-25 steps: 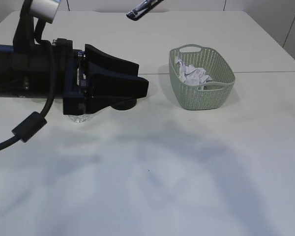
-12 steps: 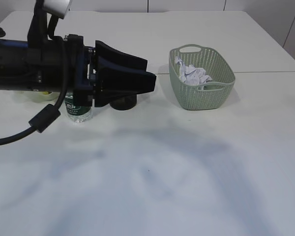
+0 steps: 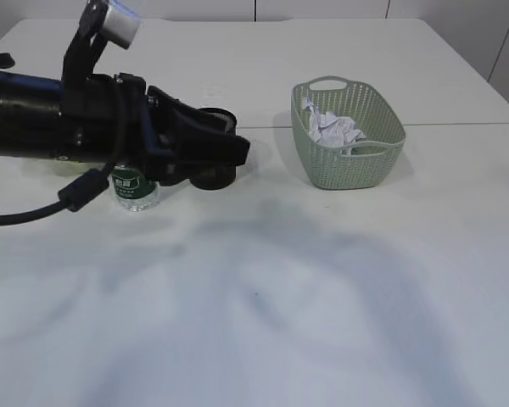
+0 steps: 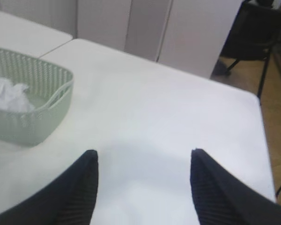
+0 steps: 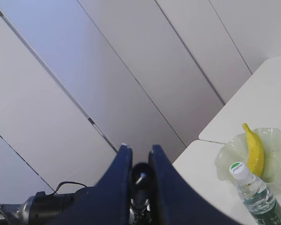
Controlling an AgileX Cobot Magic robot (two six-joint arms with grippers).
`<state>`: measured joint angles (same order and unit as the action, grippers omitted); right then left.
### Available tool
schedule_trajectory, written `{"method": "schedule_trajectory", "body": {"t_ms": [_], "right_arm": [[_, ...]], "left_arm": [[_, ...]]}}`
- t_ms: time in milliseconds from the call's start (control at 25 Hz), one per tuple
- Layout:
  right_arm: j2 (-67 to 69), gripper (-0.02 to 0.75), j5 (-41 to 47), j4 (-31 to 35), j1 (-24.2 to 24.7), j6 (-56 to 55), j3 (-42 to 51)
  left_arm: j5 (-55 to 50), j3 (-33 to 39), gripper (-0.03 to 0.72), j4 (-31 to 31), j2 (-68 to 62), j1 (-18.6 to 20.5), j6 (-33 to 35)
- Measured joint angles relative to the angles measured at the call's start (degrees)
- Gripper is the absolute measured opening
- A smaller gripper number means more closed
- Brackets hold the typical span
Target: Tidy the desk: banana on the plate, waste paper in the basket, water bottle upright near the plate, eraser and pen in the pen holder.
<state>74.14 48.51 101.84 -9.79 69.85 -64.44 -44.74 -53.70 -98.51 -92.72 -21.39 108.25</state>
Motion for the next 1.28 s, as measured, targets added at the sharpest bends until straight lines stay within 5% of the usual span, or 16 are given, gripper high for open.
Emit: {"method": "schedule_trajectory", "body": {"t_ms": [160, 440, 760, 960, 1280], "right_arm": [[0.0, 0.048, 0.0, 0.0, 0.0, 0.1, 0.0], [0.0, 0.048, -0.2, 0.0, 0.0, 0.9, -0.1], [0.0, 0.048, -0.3, 0.0, 0.0, 1.2, -0.1], [0.0, 0.048, -0.3, 0.0, 0.0, 1.3, -0.1], [0.0, 0.048, -0.3, 0.0, 0.0, 1.3, -0.1]], "left_arm": [[7.4, 0.0, 0.441, 9.3, 2.1, -0.1, -6.5], [6.7, 0.0, 0.417, 16.3, 4.5, -0.1, -12.3], [8.1, -0.6, 0.405, 50.6, 4.9, -0.1, -35.8], [11.5, -1.7, 0.402, 66.6, 5.4, -0.1, -53.1], [22.2, -1.8, 0.352, 70.6, 5.7, -2.3, -62.3]]}}
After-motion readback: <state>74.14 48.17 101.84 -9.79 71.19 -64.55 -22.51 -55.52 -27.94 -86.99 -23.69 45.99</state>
